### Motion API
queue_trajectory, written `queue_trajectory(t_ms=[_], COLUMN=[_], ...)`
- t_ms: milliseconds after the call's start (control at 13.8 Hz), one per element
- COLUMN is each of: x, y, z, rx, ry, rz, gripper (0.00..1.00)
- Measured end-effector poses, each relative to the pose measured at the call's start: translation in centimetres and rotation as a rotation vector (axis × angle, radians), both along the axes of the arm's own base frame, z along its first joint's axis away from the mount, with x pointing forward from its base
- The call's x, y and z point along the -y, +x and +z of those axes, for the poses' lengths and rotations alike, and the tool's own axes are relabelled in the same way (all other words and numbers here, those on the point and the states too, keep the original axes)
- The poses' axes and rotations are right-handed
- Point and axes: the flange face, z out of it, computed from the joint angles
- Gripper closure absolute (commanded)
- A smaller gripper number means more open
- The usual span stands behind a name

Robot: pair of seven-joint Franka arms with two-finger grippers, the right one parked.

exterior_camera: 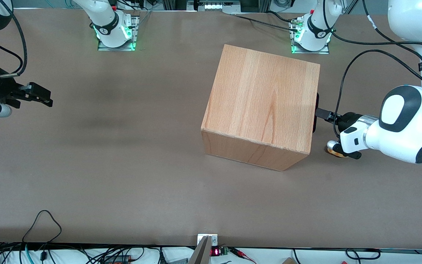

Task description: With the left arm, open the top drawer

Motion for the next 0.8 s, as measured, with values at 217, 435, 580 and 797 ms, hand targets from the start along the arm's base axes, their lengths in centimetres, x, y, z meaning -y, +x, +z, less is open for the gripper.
queue_trajectory(t_ms=[217, 435, 580, 797], x=[-0.04, -0.03, 0.12, 0.21], y=[0.1, 0.11, 0.1, 0.12], z=[-0.03, -0.13, -0.23, -0.4], rx=[0.009, 0.01, 0.009, 0.014], ry=[-0.005, -0.008, -0.009, -0.015], rz=[-0.006, -0.01, -0.015, -0.031], gripper=[0.0, 0.0, 0.0, 0.0])
